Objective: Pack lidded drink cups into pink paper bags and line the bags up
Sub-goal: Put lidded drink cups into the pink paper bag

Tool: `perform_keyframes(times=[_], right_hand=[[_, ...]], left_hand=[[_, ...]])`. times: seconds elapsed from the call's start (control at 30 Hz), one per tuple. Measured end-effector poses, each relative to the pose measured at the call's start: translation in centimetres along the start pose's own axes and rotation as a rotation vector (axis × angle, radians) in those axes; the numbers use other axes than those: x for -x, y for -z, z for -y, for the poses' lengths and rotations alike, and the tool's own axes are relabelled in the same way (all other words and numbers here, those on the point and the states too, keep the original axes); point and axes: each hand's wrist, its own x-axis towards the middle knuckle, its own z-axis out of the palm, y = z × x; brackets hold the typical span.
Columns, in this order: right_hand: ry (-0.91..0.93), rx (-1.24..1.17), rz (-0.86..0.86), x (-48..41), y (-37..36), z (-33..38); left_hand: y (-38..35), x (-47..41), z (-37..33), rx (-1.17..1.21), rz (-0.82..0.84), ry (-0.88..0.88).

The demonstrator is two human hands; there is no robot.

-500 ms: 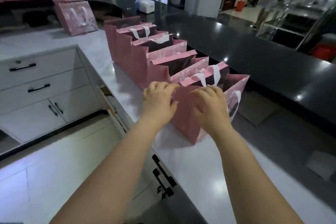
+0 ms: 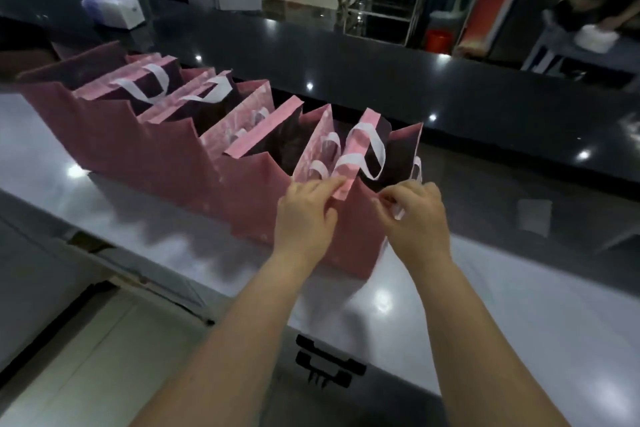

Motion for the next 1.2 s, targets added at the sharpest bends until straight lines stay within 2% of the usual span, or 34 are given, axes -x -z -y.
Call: perform_keyframes(times=[0.1,0.33,0.47,0.6,0.7,0.9,1.0,1.1,1.2], right_hand=[[-0.067,-0.045,0.028,1.6,0.6,-0.1],[-0.203,0.037,-0.112,5.4,4.5,-1.4],[-0.247,0.109,-0.206,9.6,8.9,-3.5],[-0.288,0.212,-0.377,14.8,15.2,-6.5],[-0.313,0.279,-0.486,18.9,19.8,-8.2],[-0.428,0.453,-0.672,30.2,30.5,-11.6],[-0.495,0.543,-0.699,37.4,36.6,-12.8],[-0.597,0.587,-0.714,45.0,43.1,-13.8],[-0.704,0.637,-0.741,51.9,48.5,-14.9]], left_hand=[[-0.9,0.2,-0.6,0.118,0.038,-0.061],[-3.1,1.2,-5.1,0.291,0.044,-0.186],[-4.7,3.9,-10.5,0.384,0.085,-0.314],[-6.3,6.7,-17.1,0.466,0.108,-0.530],[-7.6,9.2,-22.4,0.512,0.150,-0.629],[-10.5,18.5,-34.2,0.648,0.264,-0.740],[-12.0,25.3,-40.6,0.733,0.300,-0.764],[-13.6,32.0,-47.1,0.840,0.409,-0.788],[-15.0,38.4,-53.2,0.858,0.464,-0.865]])
